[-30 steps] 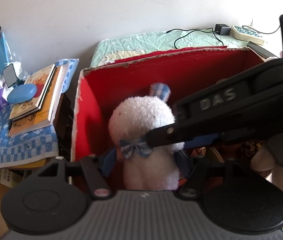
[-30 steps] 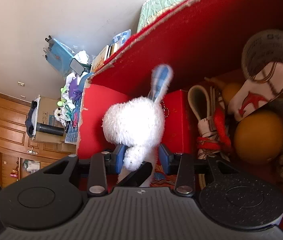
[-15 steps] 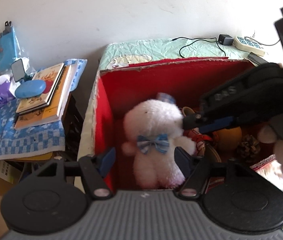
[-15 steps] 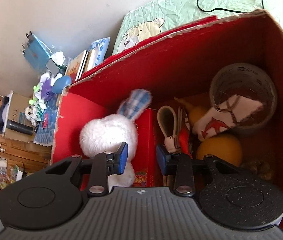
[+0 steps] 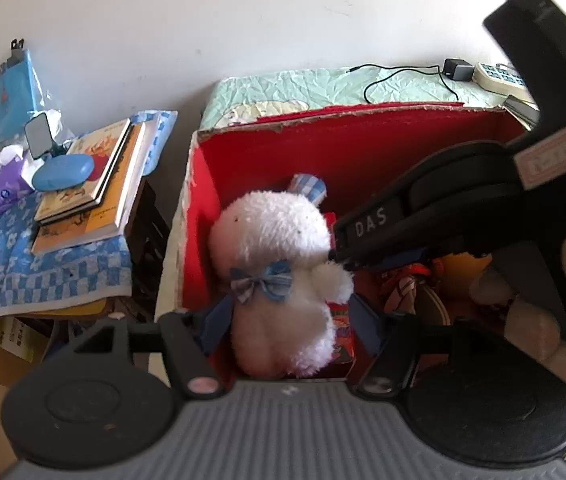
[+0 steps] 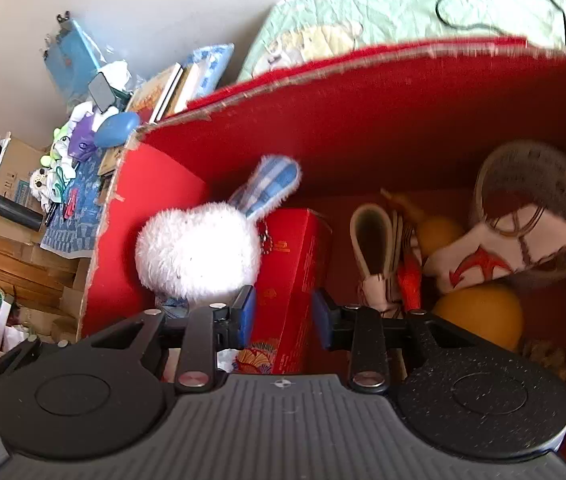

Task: Organize objects
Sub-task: 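Lower the bunny into the red box and open the right gripper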

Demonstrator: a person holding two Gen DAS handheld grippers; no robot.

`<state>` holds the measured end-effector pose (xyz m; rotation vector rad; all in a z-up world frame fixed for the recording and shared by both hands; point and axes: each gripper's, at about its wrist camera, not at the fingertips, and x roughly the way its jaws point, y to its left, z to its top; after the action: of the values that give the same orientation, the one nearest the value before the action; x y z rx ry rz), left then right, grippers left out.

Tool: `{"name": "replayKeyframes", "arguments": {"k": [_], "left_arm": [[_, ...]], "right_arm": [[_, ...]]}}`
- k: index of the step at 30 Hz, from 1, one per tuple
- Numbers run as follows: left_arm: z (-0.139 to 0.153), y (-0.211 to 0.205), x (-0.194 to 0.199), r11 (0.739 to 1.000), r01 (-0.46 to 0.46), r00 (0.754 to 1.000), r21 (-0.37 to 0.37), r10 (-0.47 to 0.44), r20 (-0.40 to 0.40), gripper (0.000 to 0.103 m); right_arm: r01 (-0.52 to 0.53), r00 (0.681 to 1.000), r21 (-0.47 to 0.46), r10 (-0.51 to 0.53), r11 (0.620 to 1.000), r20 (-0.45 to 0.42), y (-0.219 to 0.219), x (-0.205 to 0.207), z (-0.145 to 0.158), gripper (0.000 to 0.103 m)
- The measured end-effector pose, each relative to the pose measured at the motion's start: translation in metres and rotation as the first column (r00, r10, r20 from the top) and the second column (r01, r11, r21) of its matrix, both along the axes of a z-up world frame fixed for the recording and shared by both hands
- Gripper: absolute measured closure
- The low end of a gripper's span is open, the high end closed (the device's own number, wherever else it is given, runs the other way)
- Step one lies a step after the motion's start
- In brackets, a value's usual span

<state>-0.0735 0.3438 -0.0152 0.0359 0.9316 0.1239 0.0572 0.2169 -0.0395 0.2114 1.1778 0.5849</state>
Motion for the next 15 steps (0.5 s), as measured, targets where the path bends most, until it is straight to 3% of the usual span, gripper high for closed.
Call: {"name": "replayKeyframes", "arguments": {"k": [3,15], "left_arm": [[-0.001,-0.001,0.004,1.000,-0.006,1.000,0.002,0.006,-0.019,0.033],[-0.005,-0.011,0.015,0.999,-0.022,0.998,0.029,0.024,-0.066,0.030]], "right_arm": [[0.014,0.999,-0.038,-0.012,0.999,0.041,-0.005,-0.005,0.006,0.068],[0.106,0.991,0.025,-0.108,0.994,0.077,-0.020,-0.022,0.016,0.066]]}}
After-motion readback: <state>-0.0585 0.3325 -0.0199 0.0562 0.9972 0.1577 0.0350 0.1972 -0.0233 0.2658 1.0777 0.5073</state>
